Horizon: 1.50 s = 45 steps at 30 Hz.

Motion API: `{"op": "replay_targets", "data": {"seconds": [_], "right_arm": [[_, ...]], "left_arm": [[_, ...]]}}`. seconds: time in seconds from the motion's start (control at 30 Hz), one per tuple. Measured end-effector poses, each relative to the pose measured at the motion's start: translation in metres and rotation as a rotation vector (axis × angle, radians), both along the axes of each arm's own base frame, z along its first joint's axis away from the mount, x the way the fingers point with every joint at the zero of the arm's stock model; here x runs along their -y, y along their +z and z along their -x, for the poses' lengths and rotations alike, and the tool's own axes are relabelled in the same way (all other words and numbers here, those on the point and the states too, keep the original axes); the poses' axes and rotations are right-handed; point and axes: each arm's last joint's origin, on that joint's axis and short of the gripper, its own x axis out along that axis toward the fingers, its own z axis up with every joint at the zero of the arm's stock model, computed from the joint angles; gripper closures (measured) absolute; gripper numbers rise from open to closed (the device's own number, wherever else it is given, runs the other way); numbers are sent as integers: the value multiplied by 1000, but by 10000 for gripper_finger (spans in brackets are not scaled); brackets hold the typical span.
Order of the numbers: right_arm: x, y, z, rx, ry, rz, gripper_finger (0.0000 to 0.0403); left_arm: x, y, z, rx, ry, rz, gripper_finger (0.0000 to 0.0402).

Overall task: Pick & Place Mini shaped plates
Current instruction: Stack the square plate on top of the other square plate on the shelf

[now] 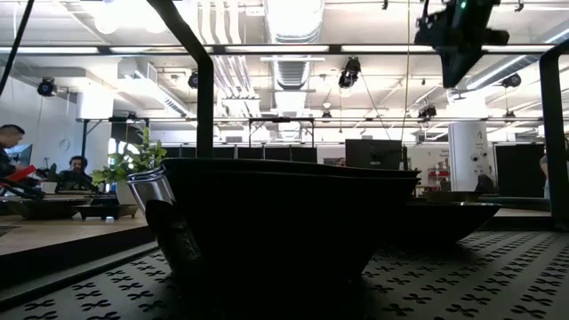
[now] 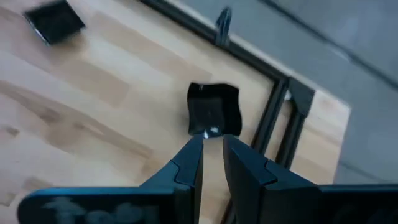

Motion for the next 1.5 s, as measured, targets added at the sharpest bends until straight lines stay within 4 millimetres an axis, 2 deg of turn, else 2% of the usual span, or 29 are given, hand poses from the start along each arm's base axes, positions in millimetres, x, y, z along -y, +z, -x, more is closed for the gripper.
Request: {"op": "replay_targets", "data": {"seconds": [0.17,0.3,0.4,0.67,0.77,1.5], "right_arm": [[5,-18,3,-25,32,-160,342],[2,-27,1,-19,54,-179,342],[7,-30,-9,59,96,-137,342],[19,-25,-39,404,252,-125,342],[23,-25,-46,461,264,-103,342],[78,-76,-122,273,249,-243,342]], "left_arm": [[0,0,0,0,0,0,360],[0,0,0,-2,0,-1,360],[0,0,1,-2,0,0,360],[-1,1,1,1,4,5,360],[-1,1,1,2,4,6,360],[-1,1,2,0,11,15,360]]}}
